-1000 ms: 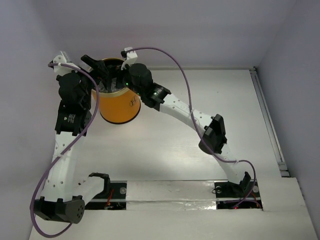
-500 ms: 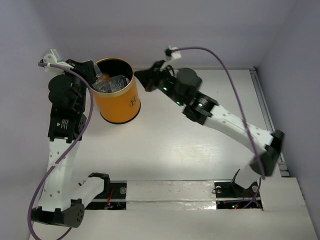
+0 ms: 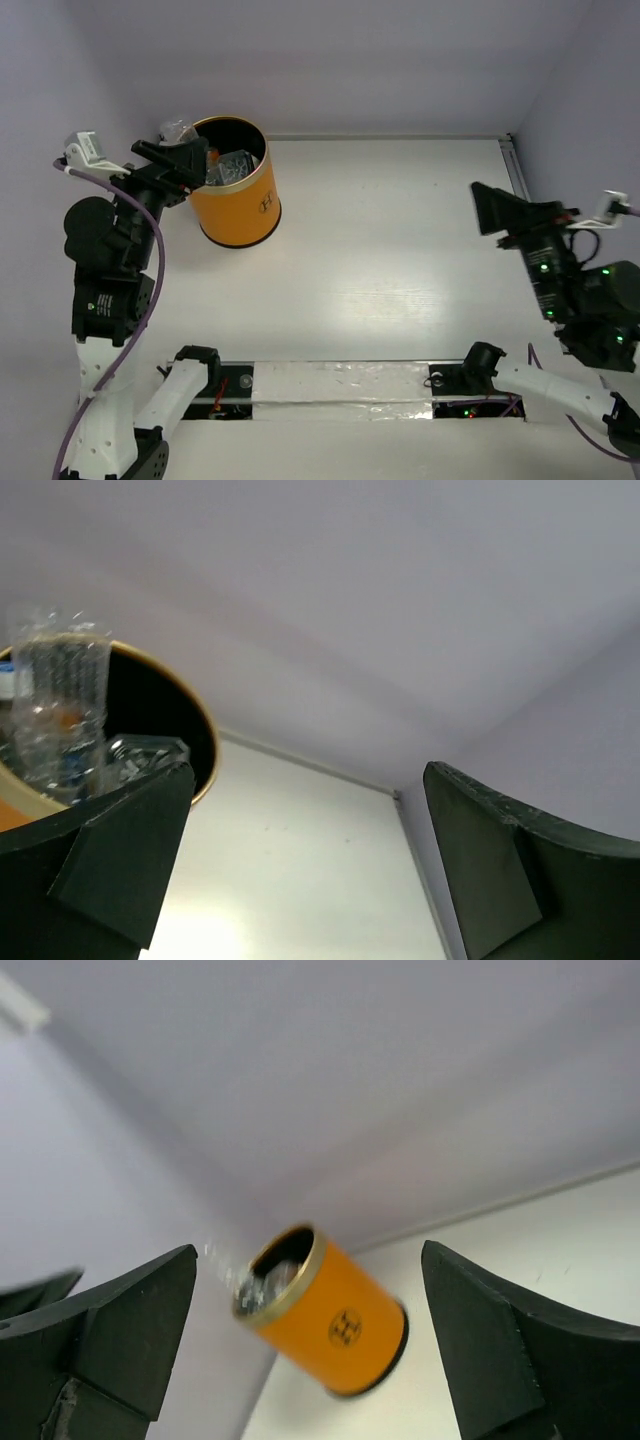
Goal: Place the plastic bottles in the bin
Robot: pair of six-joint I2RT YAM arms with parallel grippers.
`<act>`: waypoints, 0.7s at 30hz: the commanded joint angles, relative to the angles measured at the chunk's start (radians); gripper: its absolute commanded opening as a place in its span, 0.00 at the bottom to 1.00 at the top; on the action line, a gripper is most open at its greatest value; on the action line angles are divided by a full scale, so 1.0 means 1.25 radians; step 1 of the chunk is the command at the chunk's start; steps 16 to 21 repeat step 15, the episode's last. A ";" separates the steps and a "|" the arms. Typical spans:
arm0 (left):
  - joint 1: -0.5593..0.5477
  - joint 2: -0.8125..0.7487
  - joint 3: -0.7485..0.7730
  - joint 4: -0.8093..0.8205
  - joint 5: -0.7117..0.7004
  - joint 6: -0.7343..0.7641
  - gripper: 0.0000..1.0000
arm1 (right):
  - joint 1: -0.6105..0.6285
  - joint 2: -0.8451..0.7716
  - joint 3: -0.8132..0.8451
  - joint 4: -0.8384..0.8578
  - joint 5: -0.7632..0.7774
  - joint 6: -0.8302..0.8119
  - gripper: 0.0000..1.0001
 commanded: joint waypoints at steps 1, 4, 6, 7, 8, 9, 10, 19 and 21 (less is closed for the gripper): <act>-0.001 0.022 0.117 -0.013 0.057 0.006 0.99 | 0.000 0.004 0.088 -0.057 0.183 -0.086 0.99; -0.001 0.051 0.191 -0.032 0.073 0.021 0.99 | 0.000 0.010 0.158 -0.032 0.216 -0.164 0.99; -0.001 0.057 0.217 -0.037 0.078 0.030 0.99 | 0.000 0.008 0.176 -0.026 0.227 -0.191 0.98; -0.001 0.058 0.223 -0.032 0.092 0.031 0.99 | 0.000 -0.003 0.174 -0.024 0.229 -0.194 0.98; -0.001 0.056 0.217 -0.020 0.104 0.031 0.99 | 0.000 -0.008 0.170 -0.028 0.229 -0.193 0.97; -0.001 0.058 0.204 -0.019 0.126 0.030 0.99 | 0.000 -0.017 0.160 -0.035 0.230 -0.179 0.96; -0.001 0.058 0.195 -0.017 0.134 0.027 0.99 | 0.000 -0.017 0.160 -0.046 0.227 -0.164 0.96; -0.001 0.080 0.175 -0.054 0.180 0.022 0.99 | 0.000 -0.011 0.157 -0.134 0.197 -0.078 0.95; -0.001 0.080 0.175 -0.054 0.180 0.022 0.99 | 0.000 -0.011 0.157 -0.134 0.197 -0.078 0.95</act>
